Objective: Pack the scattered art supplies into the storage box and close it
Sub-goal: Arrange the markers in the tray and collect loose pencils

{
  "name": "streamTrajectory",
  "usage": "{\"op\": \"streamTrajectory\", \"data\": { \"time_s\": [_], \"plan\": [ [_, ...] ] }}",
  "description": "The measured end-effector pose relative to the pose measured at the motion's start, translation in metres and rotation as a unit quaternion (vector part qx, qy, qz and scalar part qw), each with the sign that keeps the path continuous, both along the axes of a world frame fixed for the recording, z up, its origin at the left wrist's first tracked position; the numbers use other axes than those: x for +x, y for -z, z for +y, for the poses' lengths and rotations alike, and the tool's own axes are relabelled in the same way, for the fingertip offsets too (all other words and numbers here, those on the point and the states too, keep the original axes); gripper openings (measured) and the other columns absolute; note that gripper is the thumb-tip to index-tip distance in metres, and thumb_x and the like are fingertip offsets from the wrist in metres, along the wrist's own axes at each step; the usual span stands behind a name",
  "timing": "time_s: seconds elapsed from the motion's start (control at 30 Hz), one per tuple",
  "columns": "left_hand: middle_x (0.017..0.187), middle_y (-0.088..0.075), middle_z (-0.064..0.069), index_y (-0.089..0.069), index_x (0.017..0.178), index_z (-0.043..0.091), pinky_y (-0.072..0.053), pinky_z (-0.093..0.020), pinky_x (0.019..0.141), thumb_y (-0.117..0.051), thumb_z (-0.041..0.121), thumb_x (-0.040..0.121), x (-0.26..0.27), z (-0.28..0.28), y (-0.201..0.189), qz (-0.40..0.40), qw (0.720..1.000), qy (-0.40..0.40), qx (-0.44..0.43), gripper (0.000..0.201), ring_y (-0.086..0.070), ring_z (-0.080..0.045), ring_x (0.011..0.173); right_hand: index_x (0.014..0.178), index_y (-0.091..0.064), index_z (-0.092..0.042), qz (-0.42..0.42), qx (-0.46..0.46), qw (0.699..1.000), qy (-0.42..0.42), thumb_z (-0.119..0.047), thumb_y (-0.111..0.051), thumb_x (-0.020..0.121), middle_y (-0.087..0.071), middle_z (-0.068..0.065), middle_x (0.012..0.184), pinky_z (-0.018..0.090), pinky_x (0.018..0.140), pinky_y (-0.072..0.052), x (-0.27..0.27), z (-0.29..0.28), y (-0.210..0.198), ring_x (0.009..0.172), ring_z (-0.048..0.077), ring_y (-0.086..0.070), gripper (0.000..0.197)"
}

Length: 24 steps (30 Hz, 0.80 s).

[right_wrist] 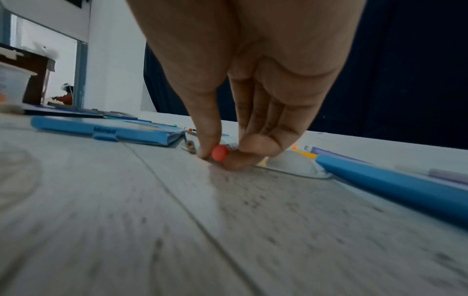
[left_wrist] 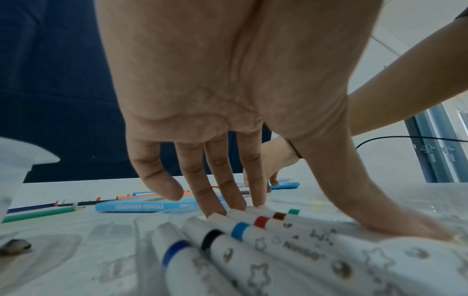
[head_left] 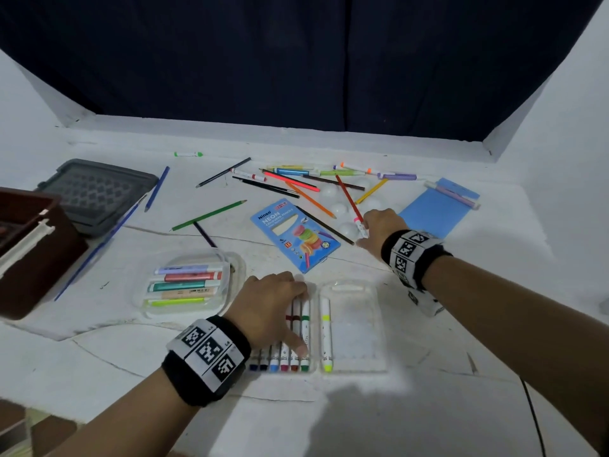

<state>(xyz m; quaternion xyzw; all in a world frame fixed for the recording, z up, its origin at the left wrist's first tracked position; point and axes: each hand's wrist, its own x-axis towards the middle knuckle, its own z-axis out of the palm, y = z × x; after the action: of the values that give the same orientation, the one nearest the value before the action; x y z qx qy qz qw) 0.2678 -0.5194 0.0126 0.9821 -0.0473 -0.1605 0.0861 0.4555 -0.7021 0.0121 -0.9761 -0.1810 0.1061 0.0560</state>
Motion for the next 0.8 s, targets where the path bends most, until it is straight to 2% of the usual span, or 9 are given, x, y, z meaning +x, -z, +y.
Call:
{"op": "streamTrajectory", "data": {
  "time_s": [0.13,0.23,0.3,0.37,0.43,0.5,0.57,0.67,0.8],
  "plan": [
    [0.105,-0.049,0.014,-0.053,0.125,0.034,-0.035,-0.032,0.083,-0.080,0.068,0.060,0.001,0.000,-0.001,0.005,1.000,-0.003,-0.011,0.078,-0.048,-0.010,0.097,0.117,-0.056,-0.007,0.027,0.029,0.999,0.026,-0.027,-0.072,0.084,-0.060,0.015,0.117,0.034,0.086,-0.053,0.008,0.004,-0.003,0.105,0.030,-0.060,0.042],
    [0.113,-0.055,0.013,-0.057,0.125,0.035,-0.042,-0.033,0.089,-0.073,0.064,0.075,0.006,0.003,-0.007,0.019,1.000,0.015,-0.019,0.061,-0.054,-0.011,0.104,0.103,-0.062,-0.007,0.082,0.122,0.986,0.084,-0.017,-0.071,0.081,-0.068,0.014,0.096,0.039,0.078,-0.059,0.011,-0.005,-0.004,0.087,0.029,-0.069,0.026],
    [0.110,-0.061,0.015,-0.061,0.119,0.035,-0.048,-0.030,0.086,-0.066,0.064,0.081,0.016,0.003,-0.018,0.014,0.998,0.017,-0.055,0.048,-0.059,-0.009,0.101,0.096,-0.066,-0.011,0.111,0.184,0.970,0.116,-0.014,-0.073,0.076,-0.070,0.009,0.082,0.035,0.074,-0.060,0.010,-0.018,-0.008,0.077,0.024,-0.071,0.021],
    [0.099,-0.064,0.017,-0.064,0.112,0.037,-0.052,-0.028,0.078,-0.057,0.068,0.081,0.035,-0.001,-0.032,-0.027,0.993,0.002,-0.115,0.044,-0.062,-0.005,0.090,0.096,-0.067,-0.012,0.141,0.266,0.943,0.145,-0.010,-0.073,0.076,-0.072,0.005,0.072,0.029,0.073,-0.059,0.007,-0.033,-0.014,0.070,0.018,-0.072,0.020],
    [0.091,-0.066,0.015,-0.066,0.108,0.036,-0.055,-0.034,0.075,-0.058,0.058,0.084,0.065,-0.008,-0.045,-0.109,0.980,-0.013,-0.165,0.033,-0.063,-0.004,0.082,0.101,-0.064,-0.010,0.188,0.373,0.894,0.160,-0.001,-0.071,0.079,-0.071,0.003,0.063,0.034,0.075,-0.061,-0.003,-0.047,-0.024,0.071,0.023,-0.073,0.025],
    [0.084,-0.066,0.015,-0.067,0.104,0.034,-0.056,-0.034,0.073,-0.063,0.041,0.090,0.104,-0.015,-0.053,-0.174,0.963,-0.031,-0.204,0.017,-0.064,-0.004,0.076,0.113,-0.058,-0.012,0.218,0.477,0.835,0.166,0.010,-0.067,0.079,-0.066,0.015,0.075,0.047,0.075,-0.060,-0.015,-0.058,-0.033,0.070,0.036,-0.072,0.042],
    [0.082,-0.065,0.015,-0.065,0.104,0.031,-0.055,-0.034,0.074,-0.064,0.034,0.091,0.149,-0.021,-0.056,-0.207,0.953,-0.036,-0.221,0.013,-0.065,-0.009,0.074,0.119,-0.053,-0.024,0.201,0.536,0.802,0.170,0.015,-0.065,0.078,-0.059,0.019,0.089,0.055,0.074,-0.059,-0.024,-0.067,-0.038,0.069,0.045,-0.070,0.058],
    [0.091,-0.065,0.008,-0.064,0.108,0.028,-0.054,-0.035,0.081,-0.064,0.028,0.091,0.215,-0.033,-0.049,-0.210,0.953,-0.040,-0.213,0.017,-0.064,-0.017,0.083,0.127,-0.044,-0.037,0.161,0.560,0.795,0.170,0.012,-0.062,0.080,-0.057,0.021,0.098,0.052,0.074,-0.059,-0.032,-0.082,-0.047,0.069,0.045,-0.070,0.071],
    [0.118,-0.061,-0.007,-0.063,0.121,0.022,-0.049,-0.040,0.095,-0.061,0.026,0.092,0.286,-0.048,-0.029,-0.184,0.973,-0.023,-0.139,0.030,-0.058,-0.029,0.110,0.133,-0.040,-0.042,0.117,0.560,0.799,0.186,0.008,-0.059,0.084,-0.055,0.019,0.095,0.050,0.071,-0.060,-0.040,-0.100,-0.055,0.066,0.040,-0.071,0.072]
  ]
}}
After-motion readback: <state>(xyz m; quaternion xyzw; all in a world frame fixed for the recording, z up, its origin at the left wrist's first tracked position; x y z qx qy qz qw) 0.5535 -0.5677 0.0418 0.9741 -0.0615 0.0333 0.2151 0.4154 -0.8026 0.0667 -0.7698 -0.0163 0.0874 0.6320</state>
